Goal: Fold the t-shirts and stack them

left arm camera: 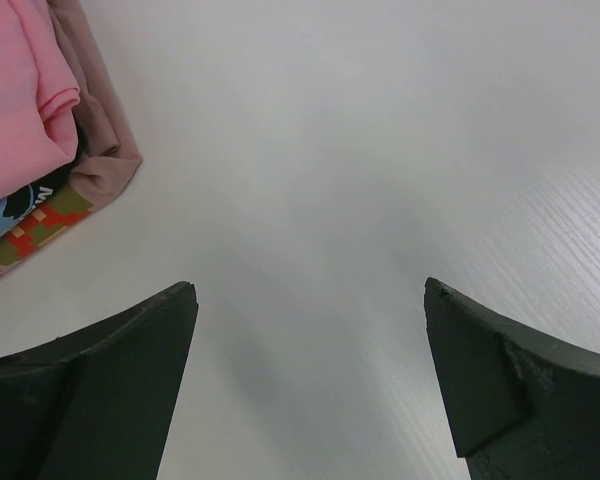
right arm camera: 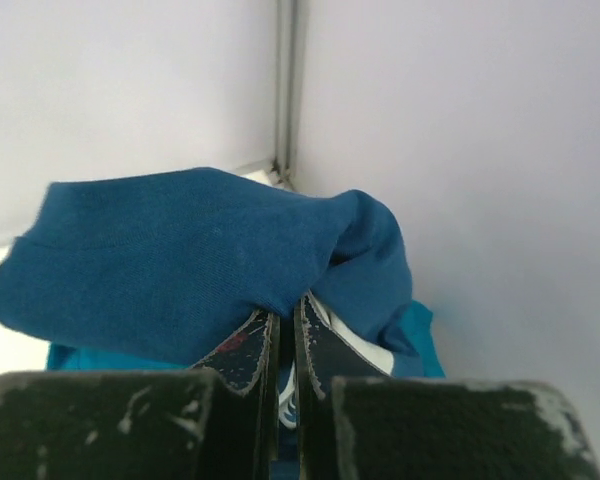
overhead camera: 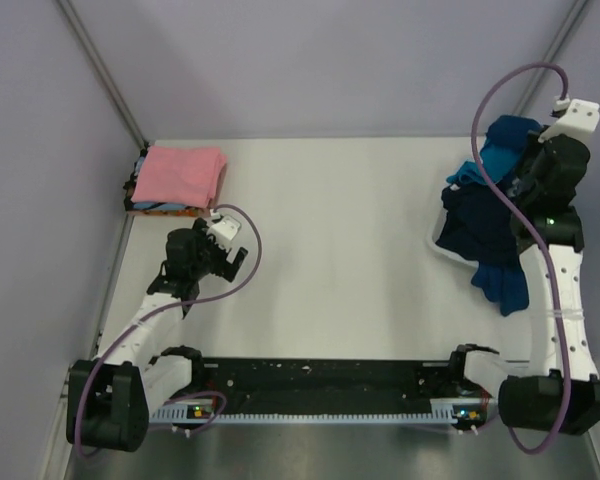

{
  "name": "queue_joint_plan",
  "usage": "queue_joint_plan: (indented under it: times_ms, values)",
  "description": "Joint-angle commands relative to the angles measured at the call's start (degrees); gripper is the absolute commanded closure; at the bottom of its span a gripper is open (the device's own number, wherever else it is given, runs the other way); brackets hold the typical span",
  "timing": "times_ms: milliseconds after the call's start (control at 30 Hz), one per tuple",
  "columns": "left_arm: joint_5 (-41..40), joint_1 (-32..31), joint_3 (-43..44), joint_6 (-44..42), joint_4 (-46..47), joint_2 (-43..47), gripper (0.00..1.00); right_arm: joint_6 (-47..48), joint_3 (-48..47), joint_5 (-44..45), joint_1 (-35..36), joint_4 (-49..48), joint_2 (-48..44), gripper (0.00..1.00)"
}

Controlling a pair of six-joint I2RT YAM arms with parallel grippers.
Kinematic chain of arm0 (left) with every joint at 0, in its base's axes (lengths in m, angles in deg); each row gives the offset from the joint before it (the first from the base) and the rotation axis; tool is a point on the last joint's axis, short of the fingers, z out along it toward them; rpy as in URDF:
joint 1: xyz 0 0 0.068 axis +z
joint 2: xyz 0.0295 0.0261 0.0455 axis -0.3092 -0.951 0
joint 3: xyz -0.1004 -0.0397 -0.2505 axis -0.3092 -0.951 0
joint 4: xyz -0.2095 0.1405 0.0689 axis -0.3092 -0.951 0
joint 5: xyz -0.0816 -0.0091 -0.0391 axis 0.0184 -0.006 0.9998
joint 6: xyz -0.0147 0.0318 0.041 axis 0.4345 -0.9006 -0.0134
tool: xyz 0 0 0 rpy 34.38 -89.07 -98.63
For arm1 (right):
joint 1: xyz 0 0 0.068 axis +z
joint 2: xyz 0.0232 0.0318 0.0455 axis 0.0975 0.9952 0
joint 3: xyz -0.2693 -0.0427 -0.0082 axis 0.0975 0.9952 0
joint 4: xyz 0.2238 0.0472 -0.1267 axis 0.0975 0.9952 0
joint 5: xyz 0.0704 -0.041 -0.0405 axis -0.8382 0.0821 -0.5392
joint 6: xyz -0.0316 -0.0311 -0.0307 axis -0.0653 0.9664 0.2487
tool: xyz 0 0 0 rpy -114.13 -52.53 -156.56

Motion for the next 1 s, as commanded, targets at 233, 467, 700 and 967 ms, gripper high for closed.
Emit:
queue_joint_plan:
  times_ms: [233, 467, 700, 967]
  values:
    - [-0.06, 0.26, -0.09, -0.43, 1.43, 1.49, 0.01, -5.91, -24.25, -10.42, -4.80, 22.63, 28.84, 0.40]
    - [1.17, 0.35, 0.34, -0.52, 1.43, 0.08, 0.01, -8.30, -17.17, -8.66, -0.51, 24.52, 27.04, 0.21]
    - [1.08, 0.35, 0.87, -0.43, 0.99, -0.54, 0.01, -7.84, -0.64, -12.52, 9.97, 18.01, 23.32, 0.22]
    - [0.91, 0.35, 0.70, -0.43, 0.99, -0.27, 0.01, -5.22, 0.87, -15.77, 12.60, 18.80, 31.76, 0.34]
